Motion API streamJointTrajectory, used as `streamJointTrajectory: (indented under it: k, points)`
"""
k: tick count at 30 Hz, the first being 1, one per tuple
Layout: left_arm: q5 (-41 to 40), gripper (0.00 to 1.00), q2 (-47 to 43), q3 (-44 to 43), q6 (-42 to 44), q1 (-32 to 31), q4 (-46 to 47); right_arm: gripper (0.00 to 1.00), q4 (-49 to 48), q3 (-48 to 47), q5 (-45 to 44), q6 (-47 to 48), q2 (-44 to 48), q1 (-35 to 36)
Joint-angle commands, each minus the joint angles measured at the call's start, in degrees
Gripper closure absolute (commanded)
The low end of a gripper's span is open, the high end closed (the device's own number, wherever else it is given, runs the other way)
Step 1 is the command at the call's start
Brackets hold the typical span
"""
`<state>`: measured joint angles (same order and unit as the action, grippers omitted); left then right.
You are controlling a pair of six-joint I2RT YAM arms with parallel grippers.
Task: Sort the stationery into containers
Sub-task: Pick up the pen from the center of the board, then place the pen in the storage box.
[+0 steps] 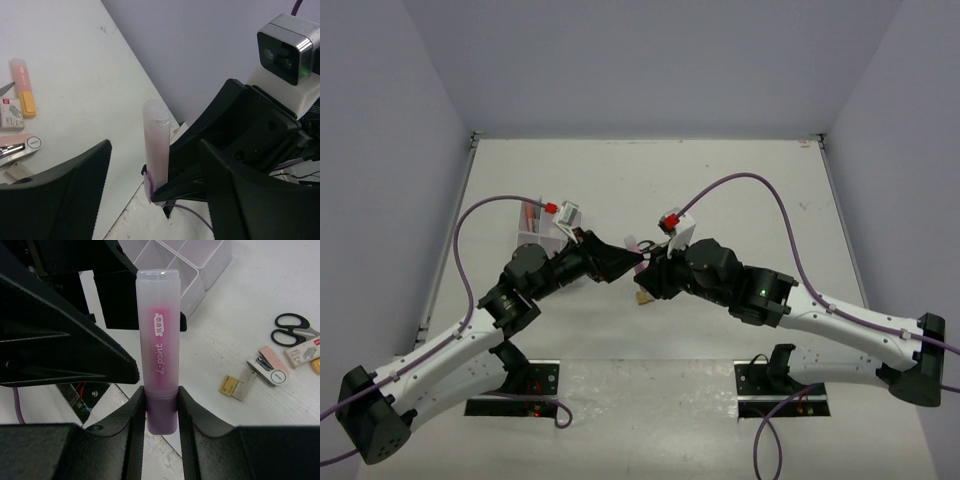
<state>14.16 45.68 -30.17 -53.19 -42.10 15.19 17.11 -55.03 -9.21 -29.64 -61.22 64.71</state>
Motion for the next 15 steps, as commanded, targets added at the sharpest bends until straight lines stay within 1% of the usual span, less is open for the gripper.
streamJointTrajectory:
  k: [1, 2, 3, 4, 6, 7, 8, 9, 10, 12, 13, 14, 15]
  points:
    - [-2.6, 0.32, 1.5, -3.4, 0.5, -0.5, 3.9, 1.0, -0.3, -2.7, 0.4, 1.0, -0.1, 0.9]
    - [-2.3, 0.33, 2.1, -3.7, 0.5, -0.6, 4.2, 1.0, -0.3, -3.0, 0.7, 1.0, -0.4, 0.9]
    - [-1.9, 0.43, 2.6, -4.0, 0.5, -0.6, 4.4, 1.0, -0.3, -3.4, 0.6, 1.0, -0.7, 1.2]
    - [-1.5, 0.49, 3.5, -4.5, 0.5, -0.7, 4.4, 1.0, -0.3, -3.7, 0.4, 1.2, -1.5, 1.4]
    - [-1.5, 0.8, 3.9, -5.1, 0.7, -0.8, 4.1, 1.0, -0.5, -3.6, 0.2, 1.1, -2.0, 1.6]
    - [-1.7, 0.9, 4.0, -5.4, 0.8, -0.8, 3.5, 1.0, -0.8, -3.5, -0.2, 1.0, -2.2, 1.6]
    - [-2.0, 0.96, 3.9, -5.8, 1.1, -0.8, 2.8, 1.0, -1.1, -3.2, -0.9, 0.8, -2.2, 1.6]
    - [-2.2, 1.0, 3.9, -6.2, 1.4, -0.9, 1.9, 1.0, -1.2, -2.8, -2.1, 0.4, -2.2, 1.6]
    - [-2.5, 1.0, 3.7, -6.5, 1.9, -0.9, 1.3, 1.0, -1.2, -2.6, -3.0, 0.0, -2.1, 1.6]
    - [-4.1, 1.0, 3.6, -7.2, 4.2, -0.7, -0.3, 0.62, -0.7, -1.9, -5.4, -1.6, -1.8, 1.6]
    - [-5.7, 1.0, 3.4, -9.2, 5.9, -0.8, -4.3, 0.3, 0.1, -1.7, -8.8, -3.9, -1.6, 1.6]
    - [-8.5, 1.0, 3.4, -10.8, 8.1, -0.8, -7.3, 0.07, 0.9, -1.0, -11.2, -4.9, -1.2, 1.6]
    - [-15.5, 1.0, 3.7, -14.0, 13.0, -0.7, -13.3, 0.03, 1.9, -0.2, -13.1, -5.5, -0.2, 1.5]
